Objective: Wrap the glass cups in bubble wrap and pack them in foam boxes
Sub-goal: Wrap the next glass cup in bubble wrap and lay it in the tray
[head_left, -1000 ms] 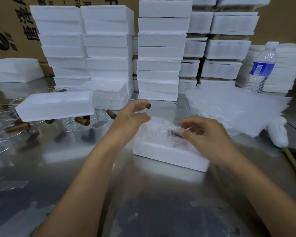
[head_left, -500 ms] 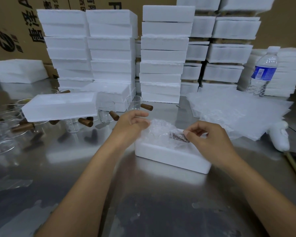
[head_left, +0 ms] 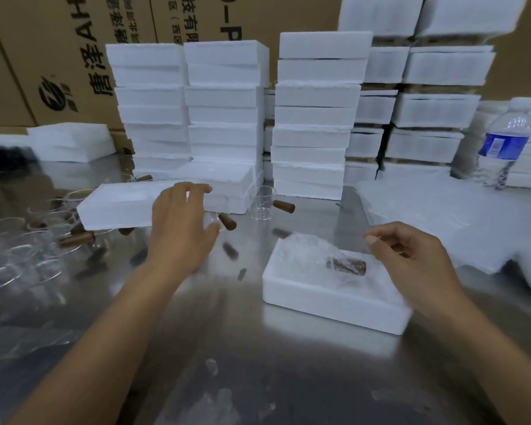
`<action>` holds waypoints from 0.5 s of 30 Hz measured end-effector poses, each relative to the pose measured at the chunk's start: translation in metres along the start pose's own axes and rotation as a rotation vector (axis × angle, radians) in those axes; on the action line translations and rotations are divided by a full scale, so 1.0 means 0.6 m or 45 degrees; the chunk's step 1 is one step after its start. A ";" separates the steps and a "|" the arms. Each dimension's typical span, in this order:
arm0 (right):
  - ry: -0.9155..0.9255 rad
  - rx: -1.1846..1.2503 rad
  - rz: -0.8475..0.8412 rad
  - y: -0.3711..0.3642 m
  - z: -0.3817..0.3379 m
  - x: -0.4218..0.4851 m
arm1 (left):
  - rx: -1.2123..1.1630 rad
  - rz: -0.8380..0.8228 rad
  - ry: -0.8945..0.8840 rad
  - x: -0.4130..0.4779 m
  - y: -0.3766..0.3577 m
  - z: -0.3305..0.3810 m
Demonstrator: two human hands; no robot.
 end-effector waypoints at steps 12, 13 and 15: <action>-0.027 -0.038 0.070 0.011 0.004 -0.001 | 0.493 -0.185 -0.067 0.041 -0.017 -0.036; -0.025 -0.036 0.074 0.012 0.003 -0.001 | 0.491 -0.176 -0.088 0.040 -0.010 -0.030; -0.019 -0.037 0.080 0.014 0.001 0.000 | 0.451 -0.086 -0.157 0.030 0.016 -0.004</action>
Point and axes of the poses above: each hand's wrist, its own x-axis towards the middle knuckle, its own y-axis out of the back of the hand, z = x × y, the point moved 8 cm from there along x, towards the middle knuckle, and after that the axes turned 9 degrees about y, right-handed, at the moved point
